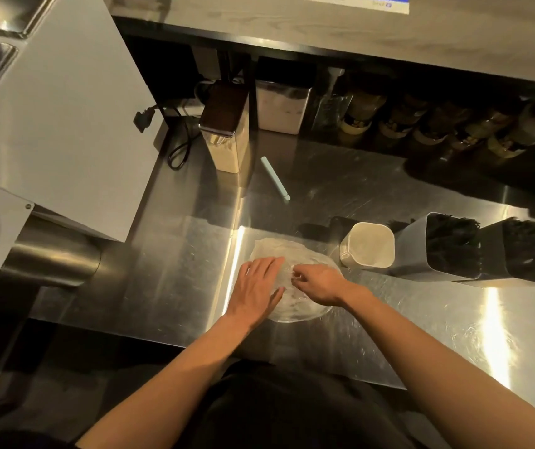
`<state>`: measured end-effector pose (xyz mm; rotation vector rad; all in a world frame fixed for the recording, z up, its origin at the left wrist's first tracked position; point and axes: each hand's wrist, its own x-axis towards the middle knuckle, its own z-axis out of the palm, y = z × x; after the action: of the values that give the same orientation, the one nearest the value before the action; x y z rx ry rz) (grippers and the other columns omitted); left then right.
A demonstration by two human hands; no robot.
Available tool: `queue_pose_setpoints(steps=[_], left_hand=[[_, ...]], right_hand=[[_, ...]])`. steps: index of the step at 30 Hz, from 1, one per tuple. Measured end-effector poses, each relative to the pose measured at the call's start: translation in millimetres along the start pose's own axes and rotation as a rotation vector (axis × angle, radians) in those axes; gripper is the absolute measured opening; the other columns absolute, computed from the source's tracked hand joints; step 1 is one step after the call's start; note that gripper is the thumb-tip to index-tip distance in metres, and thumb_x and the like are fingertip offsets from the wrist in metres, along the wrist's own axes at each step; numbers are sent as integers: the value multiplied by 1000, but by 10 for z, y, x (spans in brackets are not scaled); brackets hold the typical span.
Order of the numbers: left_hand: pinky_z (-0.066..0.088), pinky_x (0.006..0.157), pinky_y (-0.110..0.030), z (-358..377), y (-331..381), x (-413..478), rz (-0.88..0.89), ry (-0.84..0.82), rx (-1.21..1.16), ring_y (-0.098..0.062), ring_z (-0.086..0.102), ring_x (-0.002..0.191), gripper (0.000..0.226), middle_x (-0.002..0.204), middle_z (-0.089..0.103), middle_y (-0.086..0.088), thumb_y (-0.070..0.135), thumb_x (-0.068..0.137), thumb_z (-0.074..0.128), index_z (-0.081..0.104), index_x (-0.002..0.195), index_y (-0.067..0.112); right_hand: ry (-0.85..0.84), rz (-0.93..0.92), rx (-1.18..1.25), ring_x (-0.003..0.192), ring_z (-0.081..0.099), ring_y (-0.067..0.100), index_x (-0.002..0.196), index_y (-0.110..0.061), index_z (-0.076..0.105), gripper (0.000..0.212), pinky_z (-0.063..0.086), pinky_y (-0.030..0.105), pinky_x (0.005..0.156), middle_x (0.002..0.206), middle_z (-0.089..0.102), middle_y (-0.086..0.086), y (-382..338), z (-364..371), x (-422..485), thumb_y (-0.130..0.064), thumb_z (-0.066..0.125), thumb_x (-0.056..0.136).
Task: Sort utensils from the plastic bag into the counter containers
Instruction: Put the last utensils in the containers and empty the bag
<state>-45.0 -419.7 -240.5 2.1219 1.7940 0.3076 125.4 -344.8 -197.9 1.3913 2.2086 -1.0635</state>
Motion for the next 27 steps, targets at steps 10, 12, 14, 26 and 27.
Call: queue_pose_setpoints(steps=[10, 12, 14, 26, 27], left_hand=[[51, 84, -19, -256, 293, 191, -281, -204, -537, -13, 65, 94, 46, 114, 65, 1, 29, 94, 69, 46, 134, 29], [47, 75, -13, -272, 310, 221, -305, -218, -571, -8, 61, 85, 37, 106, 63, 4, 31, 93, 71, 49, 123, 29], [48, 70, -14, -281, 318, 242, -330, -223, -607, -7, 61, 80, 30, 103, 63, 4, 32, 92, 72, 51, 112, 27], [42, 58, -15, -343, 429, 426, -256, -337, -524, -4, 55, 64, 12, 80, 62, 13, 38, 97, 65, 58, 88, 33], [38, 58, -15, -353, 411, 441, -226, -352, -460, -4, 53, 63, 18, 76, 60, 14, 39, 97, 63, 56, 83, 33]], right_hand=[[-138, 49, 669, 66, 46, 10, 89, -11, 63, 16, 38, 21, 58, 79, 56, 5, 145, -293, -198, -21, 57, 100], [-118, 64, 723, 66, 47, 10, 102, -9, 58, 16, 38, 19, 56, 82, 57, 6, 172, -275, -199, -25, 56, 100], [-101, 59, 780, 64, 46, 9, 109, -9, 55, 19, 38, 17, 53, 81, 58, 5, 190, -260, -204, -25, 54, 101], [-25, -63, 610, 68, 49, 7, 85, -13, 60, 27, 42, 21, 64, 79, 57, -1, 303, -357, -137, -32, 54, 103], [-5, -57, 616, 68, 50, 9, 86, -11, 61, 26, 43, 20, 61, 80, 58, 1, 325, -349, -130, -29, 51, 103]])
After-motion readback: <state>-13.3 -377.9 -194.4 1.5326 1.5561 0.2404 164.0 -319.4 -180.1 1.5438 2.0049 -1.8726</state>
